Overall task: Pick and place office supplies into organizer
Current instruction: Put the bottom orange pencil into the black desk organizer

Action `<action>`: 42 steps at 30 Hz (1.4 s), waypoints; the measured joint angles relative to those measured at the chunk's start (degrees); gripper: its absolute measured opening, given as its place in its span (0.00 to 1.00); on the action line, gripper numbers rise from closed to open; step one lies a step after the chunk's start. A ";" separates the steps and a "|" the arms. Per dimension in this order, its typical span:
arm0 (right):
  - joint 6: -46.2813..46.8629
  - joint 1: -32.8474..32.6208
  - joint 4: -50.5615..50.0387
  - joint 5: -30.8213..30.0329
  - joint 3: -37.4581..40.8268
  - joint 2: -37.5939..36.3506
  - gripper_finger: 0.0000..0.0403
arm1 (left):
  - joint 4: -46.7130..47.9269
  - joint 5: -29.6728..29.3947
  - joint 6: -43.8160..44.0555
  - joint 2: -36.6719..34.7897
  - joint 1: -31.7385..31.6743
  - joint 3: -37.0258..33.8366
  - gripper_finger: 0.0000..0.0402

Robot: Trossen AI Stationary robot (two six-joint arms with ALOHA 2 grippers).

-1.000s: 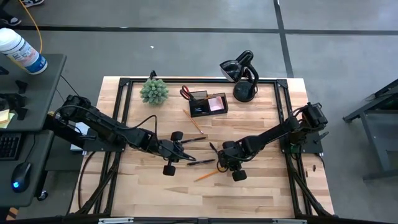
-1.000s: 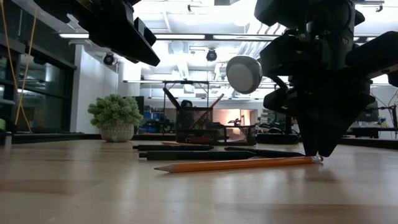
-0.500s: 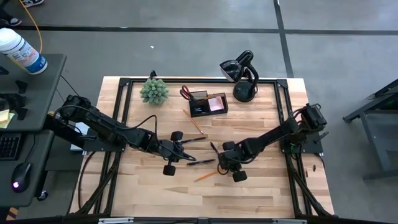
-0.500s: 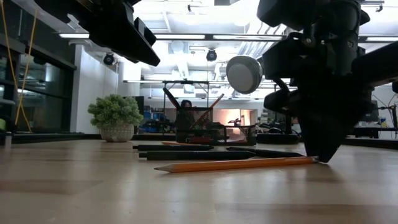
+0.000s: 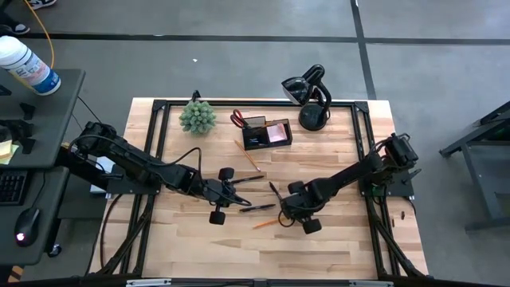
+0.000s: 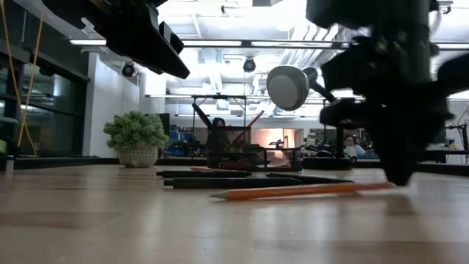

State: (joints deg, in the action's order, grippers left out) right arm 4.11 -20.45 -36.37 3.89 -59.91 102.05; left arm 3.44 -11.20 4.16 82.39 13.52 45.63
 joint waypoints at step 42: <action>5.97 2.76 -2.81 -6.13 -4.95 -12.63 0.00 | -10.75 7.12 -3.34 -0.02 0.00 -0.02 0.02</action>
State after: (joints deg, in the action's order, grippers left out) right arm 10.08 -17.69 -39.18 -2.24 -64.86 89.42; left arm -7.31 -4.08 0.83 82.37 13.52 45.61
